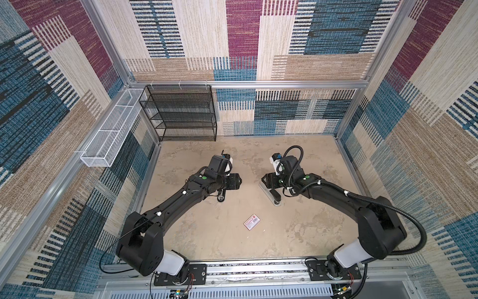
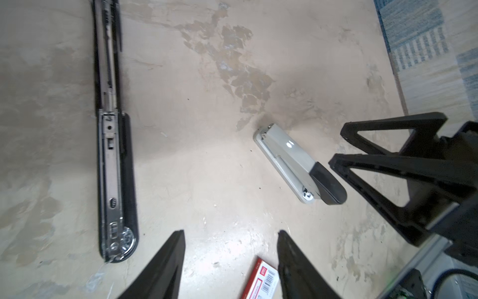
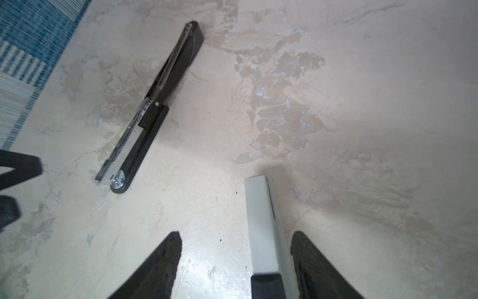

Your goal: Load the staples into the stapler

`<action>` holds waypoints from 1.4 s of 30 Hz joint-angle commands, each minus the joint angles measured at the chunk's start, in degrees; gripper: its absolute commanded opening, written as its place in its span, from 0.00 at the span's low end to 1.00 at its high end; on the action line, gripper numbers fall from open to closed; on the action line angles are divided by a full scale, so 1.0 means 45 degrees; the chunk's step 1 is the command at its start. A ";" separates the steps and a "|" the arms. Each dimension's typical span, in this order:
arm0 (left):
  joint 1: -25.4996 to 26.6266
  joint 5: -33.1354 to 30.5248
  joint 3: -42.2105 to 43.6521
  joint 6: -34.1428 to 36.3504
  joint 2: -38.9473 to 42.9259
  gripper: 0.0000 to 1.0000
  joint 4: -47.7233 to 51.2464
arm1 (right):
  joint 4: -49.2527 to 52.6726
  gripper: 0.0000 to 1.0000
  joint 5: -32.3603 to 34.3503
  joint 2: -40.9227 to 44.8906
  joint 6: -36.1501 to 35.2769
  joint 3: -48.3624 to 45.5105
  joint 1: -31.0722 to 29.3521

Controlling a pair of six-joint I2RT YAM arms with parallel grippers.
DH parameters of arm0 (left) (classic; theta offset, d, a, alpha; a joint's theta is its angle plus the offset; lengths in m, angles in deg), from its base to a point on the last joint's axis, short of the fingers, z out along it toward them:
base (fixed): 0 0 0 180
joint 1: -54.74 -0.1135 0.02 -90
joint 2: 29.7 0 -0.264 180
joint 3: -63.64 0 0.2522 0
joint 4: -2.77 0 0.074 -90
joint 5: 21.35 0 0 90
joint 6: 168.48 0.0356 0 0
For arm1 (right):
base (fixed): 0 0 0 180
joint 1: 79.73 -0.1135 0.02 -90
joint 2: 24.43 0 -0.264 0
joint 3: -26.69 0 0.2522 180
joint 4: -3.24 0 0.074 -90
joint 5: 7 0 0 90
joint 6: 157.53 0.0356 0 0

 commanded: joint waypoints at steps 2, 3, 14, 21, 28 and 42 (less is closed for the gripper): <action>0.0282 0.1206 -0.0376 0.0422 -0.0373 0.61 -0.0388 | -0.0328 0.70 0.0212 0.1596 0.0991 -0.1395 0.0517; 0.0377 0.1252 -0.0438 0.0388 -0.0452 0.61 -0.0396 | -0.0437 0.69 0.0148 0.1964 0.1138 -0.1775 0.0671; 0.1912 0.1506 -0.1168 -0.1669 -0.2167 0.68 -0.0705 | -0.1596 0.71 -0.0661 0.4083 0.2550 -0.4834 0.1346; 0.2397 0.1572 -0.1385 -0.3026 -0.3067 0.69 -0.0822 | -0.3562 0.68 -0.2899 0.3875 0.2653 -0.5735 0.1424; 0.2642 0.1049 -0.1565 -0.2591 -0.3183 0.68 -0.0584 | -0.4708 0.60 -0.3939 0.2912 0.2576 -0.5456 0.0990; 0.2909 0.0440 -0.3790 0.1829 -0.3649 0.68 0.1104 | -0.2961 0.69 -0.2408 0.5018 0.3186 -0.6283 0.2051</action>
